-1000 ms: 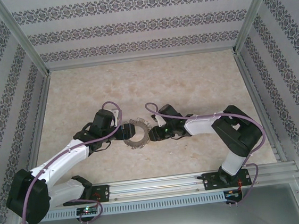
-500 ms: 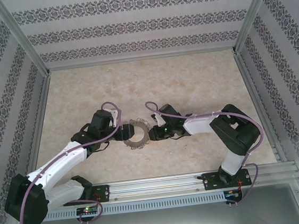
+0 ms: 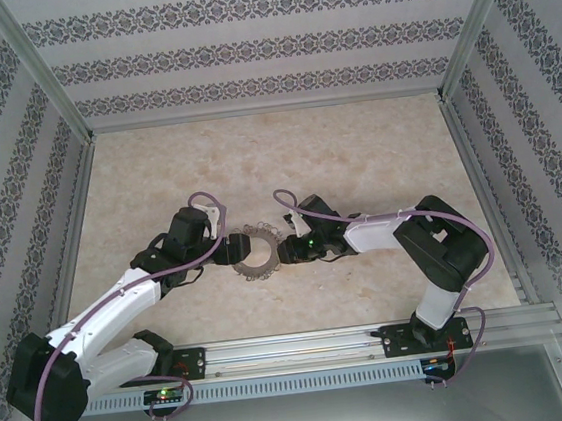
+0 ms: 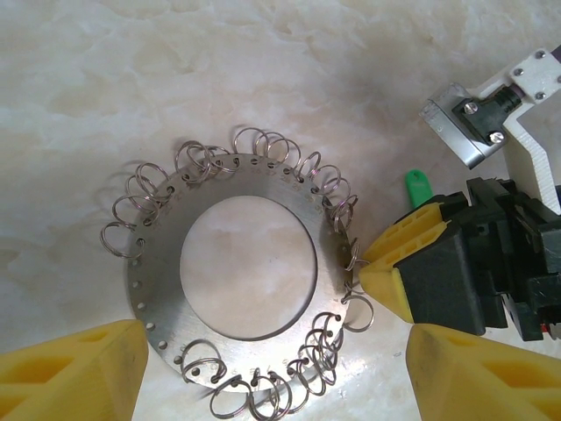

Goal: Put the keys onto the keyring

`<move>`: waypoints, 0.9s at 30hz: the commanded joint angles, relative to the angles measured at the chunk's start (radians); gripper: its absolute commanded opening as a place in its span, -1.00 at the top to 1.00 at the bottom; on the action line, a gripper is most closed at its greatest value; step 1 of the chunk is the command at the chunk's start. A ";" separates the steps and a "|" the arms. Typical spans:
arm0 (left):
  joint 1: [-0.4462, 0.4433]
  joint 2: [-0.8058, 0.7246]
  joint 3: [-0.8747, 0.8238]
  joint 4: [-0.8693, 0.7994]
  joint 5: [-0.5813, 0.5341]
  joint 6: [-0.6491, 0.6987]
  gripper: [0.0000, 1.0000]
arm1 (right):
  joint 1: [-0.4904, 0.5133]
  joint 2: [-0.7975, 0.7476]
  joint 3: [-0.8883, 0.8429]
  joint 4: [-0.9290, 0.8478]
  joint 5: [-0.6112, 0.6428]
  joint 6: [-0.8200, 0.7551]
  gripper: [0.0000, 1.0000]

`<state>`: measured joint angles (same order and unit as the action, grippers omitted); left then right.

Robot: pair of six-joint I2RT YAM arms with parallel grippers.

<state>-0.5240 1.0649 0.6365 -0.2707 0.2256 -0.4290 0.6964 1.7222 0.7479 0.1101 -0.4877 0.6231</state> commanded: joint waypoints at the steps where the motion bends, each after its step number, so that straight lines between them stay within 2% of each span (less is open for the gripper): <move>1: -0.008 -0.021 0.003 -0.032 -0.020 0.020 -0.56 | 0.018 0.026 0.030 0.016 -0.030 0.006 0.48; 18: -0.008 -0.039 0.009 -0.060 -0.040 0.027 -0.56 | 0.019 0.051 0.099 -0.062 -0.004 -0.052 0.56; 23: -0.007 -0.033 0.019 -0.061 -0.045 0.032 -0.56 | 0.026 0.037 0.076 -0.061 -0.001 -0.047 0.37; 27: -0.008 -0.022 0.021 -0.053 -0.039 0.036 -0.56 | 0.049 0.007 0.077 -0.095 0.033 -0.097 0.34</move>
<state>-0.5240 1.0374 0.6361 -0.3038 0.2001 -0.4217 0.7235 1.7638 0.8272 0.0509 -0.4854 0.5766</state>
